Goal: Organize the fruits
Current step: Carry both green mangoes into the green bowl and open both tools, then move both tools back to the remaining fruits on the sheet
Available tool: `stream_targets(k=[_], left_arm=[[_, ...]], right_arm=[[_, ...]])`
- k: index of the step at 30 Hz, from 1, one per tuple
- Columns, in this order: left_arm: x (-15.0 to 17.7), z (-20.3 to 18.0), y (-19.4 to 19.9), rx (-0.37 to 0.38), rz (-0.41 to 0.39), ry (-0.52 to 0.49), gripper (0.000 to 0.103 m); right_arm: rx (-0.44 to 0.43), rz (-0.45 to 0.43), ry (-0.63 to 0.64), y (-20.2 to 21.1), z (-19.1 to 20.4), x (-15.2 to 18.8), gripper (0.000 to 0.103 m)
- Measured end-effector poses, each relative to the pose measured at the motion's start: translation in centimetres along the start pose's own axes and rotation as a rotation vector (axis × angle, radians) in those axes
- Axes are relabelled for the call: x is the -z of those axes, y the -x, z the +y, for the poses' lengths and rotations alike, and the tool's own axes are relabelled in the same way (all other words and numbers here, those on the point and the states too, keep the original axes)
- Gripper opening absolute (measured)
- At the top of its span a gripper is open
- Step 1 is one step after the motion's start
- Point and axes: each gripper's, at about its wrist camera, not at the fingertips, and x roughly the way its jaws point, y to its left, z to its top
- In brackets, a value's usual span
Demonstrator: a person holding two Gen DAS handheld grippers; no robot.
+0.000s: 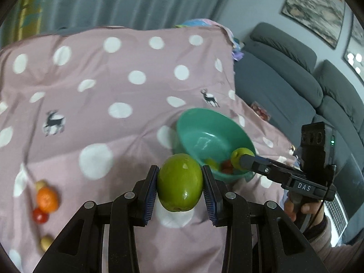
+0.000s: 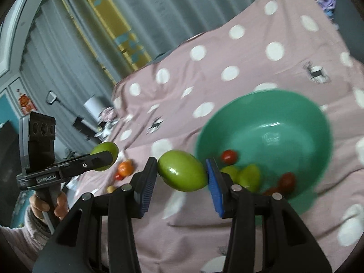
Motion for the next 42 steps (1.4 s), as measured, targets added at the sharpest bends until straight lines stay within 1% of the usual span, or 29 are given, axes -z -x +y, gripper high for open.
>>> stream_targets(k=[3, 6, 10, 13, 16, 19, 23, 24, 25, 27, 29, 31, 36, 42], left_arm=[[-0.9, -1.4, -1.8, 0.013, 0.022, -0.032, 0.037], [-1.7, -2.7, -3.9, 0.029, 0.043, -0.061, 0.037], [-2.0, -4.1, -7.4, 0.038, 0.089, -0.082, 0.037], [-2.2, -4.6, -9.4, 0.050, 0.109, -0.076, 0.037], [-2.0, -5.3, -10.8, 0.046, 0.130, -0.095, 0.037], [-1.9, -5.8, -12.0, 0.022, 0.148, -0.121, 0.038], [-1.8, -5.8, -12.7, 0.026, 0.166, -0.112, 0.038], [-1.9, -5.8, -12.8, 0.017, 0.165, -0.116, 0.038], [-1.9, -5.7, -12.6, 0.006, 0.163, -0.118, 0.038], [-2.0, -5.4, -12.2, 0.005, 0.156, -0.108, 0.044], [-2.1, -4.7, -10.8, 0.004, 0.132, -0.087, 0.066], [-1.8, -3.6, -8.8, -0.022, 0.099, -0.066, 0.077], [0.6, -1.5, -5.3, -0.092, 0.076, -0.038, 0.078], [5.0, 1.1, -1.1, -0.183, 0.078, -0.013, 0.078]], right_arm=[[0.098, -0.026, 0.035, 1.0, -0.7, -0.3, 0.044], [0.185, -0.029, 0.069, 1.2, -1.3, -0.4, 0.044], [0.219, -0.014, 0.069, 0.9, -2.6, -0.4, 0.044], [0.253, 0.000, 0.074, 0.6, -3.4, -0.2, 0.044], [0.295, 0.017, 0.080, 0.1, -4.0, -0.1, 0.044], [0.328, 0.032, 0.089, -0.1, -4.3, 0.1, 0.045], [0.349, 0.046, 0.072, -0.5, -4.7, 0.0, 0.045], [0.352, 0.048, 0.060, -0.4, -4.9, 0.0, 0.048], [0.349, 0.042, 0.052, -0.3, -4.9, 0.0, 0.050], [0.328, 0.017, 0.026, 0.4, -5.1, -0.1, 0.051], [0.309, -0.010, 0.000, 1.3, -5.2, -0.1, 0.052], [0.288, -0.029, -0.018, 2.0, -5.3, -0.1, 0.054], [0.230, -0.045, -0.015, 2.7, -4.1, 0.5, 0.055], [0.182, -0.014, 0.013, 2.0, -2.1, 1.2, 0.056]])
